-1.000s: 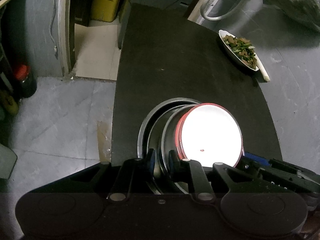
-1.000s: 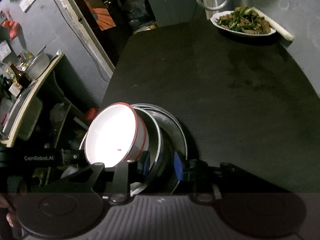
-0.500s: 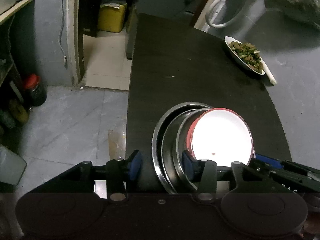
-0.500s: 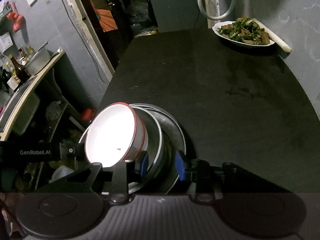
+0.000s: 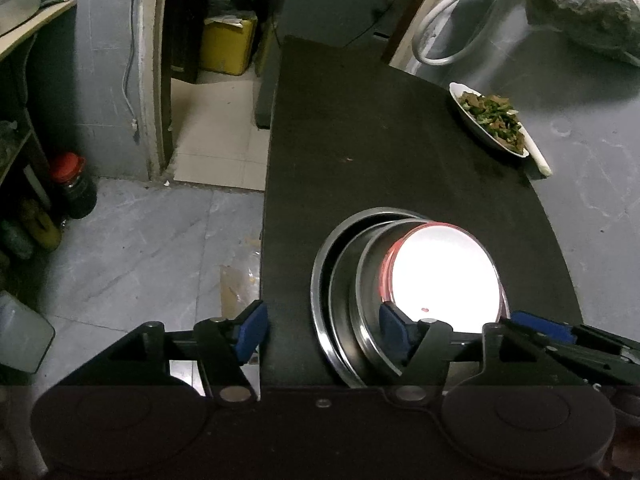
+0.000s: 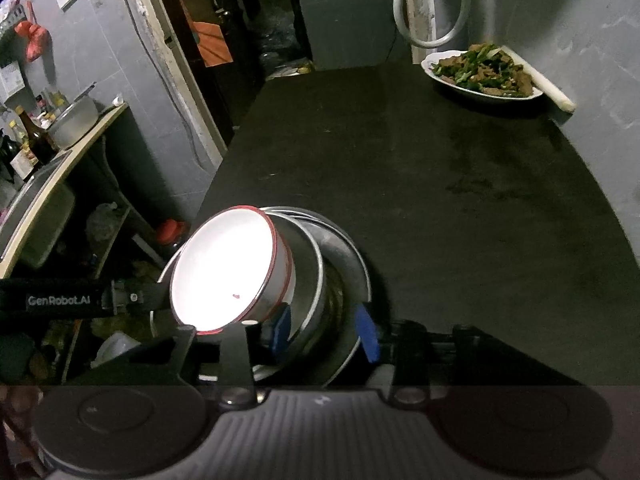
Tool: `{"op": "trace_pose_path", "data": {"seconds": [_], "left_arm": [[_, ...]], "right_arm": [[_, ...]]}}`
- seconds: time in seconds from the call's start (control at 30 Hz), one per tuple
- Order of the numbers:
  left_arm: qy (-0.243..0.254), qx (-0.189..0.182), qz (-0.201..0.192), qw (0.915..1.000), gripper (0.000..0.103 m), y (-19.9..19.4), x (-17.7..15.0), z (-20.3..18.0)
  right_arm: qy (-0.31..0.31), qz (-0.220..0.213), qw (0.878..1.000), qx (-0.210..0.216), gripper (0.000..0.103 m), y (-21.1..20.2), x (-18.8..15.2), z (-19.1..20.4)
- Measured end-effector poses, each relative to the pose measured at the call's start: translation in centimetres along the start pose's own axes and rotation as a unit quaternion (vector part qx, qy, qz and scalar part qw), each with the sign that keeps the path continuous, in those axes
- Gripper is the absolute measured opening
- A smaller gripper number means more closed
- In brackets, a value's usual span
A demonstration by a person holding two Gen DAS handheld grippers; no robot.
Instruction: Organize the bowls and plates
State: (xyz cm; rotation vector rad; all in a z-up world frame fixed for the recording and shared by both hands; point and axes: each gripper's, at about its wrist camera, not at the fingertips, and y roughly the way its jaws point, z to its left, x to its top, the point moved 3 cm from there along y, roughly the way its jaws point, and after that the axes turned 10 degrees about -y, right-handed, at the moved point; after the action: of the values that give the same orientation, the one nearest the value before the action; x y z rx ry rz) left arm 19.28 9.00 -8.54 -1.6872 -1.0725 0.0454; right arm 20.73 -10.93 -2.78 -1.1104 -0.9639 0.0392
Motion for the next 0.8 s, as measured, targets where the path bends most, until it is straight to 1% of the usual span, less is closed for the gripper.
{"op": "trace_pose_path", "data": {"seconds": [0.07,0.17,0.23,0.3,0.47,0.53,0.63,0.7,0.8], "left_arm": [[0.0,-0.002,-0.002,1.0,0.066,-0.1,0.0,0.0],[0.001,-0.001,-0.006,1.0,0.067,-0.3,-0.1,0.1],[0.002,0.0,-0.009,1.0,0.07,-0.5,-0.2,0.1],[0.001,-0.006,-0.015,0.9999,0.081,-0.8,-0.3,0.1],[0.01,-0.012,-0.025,0.9996,0.089,-1.4,-0.6,-0.4],[0.009,-0.014,-0.028,0.9995,0.09,-1.6,-0.7,-0.4],[0.008,-0.018,-0.037,0.9991,0.093,-2.1,-0.8,-0.5],[0.008,-0.019,-0.046,0.9987,0.097,-2.5,-0.9,-0.4],[0.007,-0.02,-0.054,0.9983,0.098,-3.0,-1.1,-0.4]], "right_arm": [[0.003,-0.004,1.0,0.002,0.05,-0.3,-0.1,-0.1],[0.002,-0.007,1.0,0.002,0.054,-0.6,-0.4,0.0],[0.003,-0.01,1.0,0.002,0.056,-0.8,-0.6,0.0],[0.003,-0.015,1.0,0.002,0.059,-1.0,-0.7,0.0],[0.009,-0.024,1.0,0.005,0.073,-1.7,-1.0,0.0],[0.009,-0.032,0.999,0.003,0.077,-2.1,-1.1,0.1],[0.004,-0.043,0.999,-0.003,0.086,-2.6,-0.9,0.2],[0.007,-0.051,0.999,-0.006,0.087,-3.0,-0.9,0.1],[0.013,-0.06,0.998,-0.011,0.09,-3.4,-1.1,0.0]]}}
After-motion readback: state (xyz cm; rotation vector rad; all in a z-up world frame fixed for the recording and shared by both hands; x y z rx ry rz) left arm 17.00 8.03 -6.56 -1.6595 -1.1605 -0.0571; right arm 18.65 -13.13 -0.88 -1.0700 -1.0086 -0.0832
